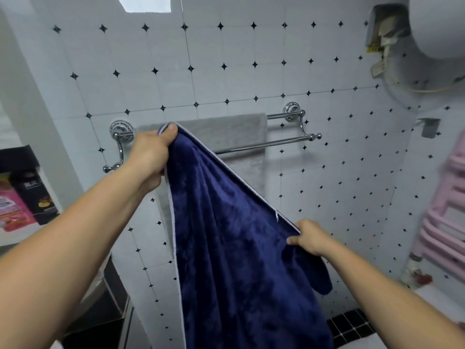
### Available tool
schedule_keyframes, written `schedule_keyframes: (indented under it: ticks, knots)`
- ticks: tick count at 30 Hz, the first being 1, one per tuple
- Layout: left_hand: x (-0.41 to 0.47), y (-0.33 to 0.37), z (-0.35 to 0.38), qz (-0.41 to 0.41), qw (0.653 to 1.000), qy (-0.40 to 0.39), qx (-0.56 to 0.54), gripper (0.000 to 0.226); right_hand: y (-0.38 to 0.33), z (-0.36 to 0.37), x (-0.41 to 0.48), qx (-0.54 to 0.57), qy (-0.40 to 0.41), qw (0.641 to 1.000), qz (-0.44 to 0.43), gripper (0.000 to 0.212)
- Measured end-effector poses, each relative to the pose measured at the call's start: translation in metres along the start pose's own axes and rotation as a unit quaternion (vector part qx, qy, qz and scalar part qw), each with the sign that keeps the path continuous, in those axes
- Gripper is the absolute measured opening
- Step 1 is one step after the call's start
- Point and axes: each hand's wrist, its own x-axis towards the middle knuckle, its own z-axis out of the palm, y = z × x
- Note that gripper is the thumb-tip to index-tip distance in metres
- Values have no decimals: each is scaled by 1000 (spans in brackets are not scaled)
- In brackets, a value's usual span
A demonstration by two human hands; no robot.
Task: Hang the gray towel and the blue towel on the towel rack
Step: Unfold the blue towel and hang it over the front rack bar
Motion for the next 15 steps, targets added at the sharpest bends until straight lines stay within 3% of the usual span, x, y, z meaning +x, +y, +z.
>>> schedule_keyframes:
  ticks: [4, 9, 13, 15]
  knots:
    - [8, 12, -18, -6, 997, 49, -54, 19, 54, 28, -8, 77, -30, 993, 89, 9]
    - [24, 12, -58, -54, 987, 116, -101, 10, 96, 35, -13, 145, -2, 970, 193, 30]
    - [28, -6, -68, -81, 984, 136, -76, 16, 71, 20, -15, 175, 7, 960, 219, 41]
    - [20, -18, -62, -103, 984, 133, -52, 21, 40, 10, -15, 252, -20, 944, 214, 39]
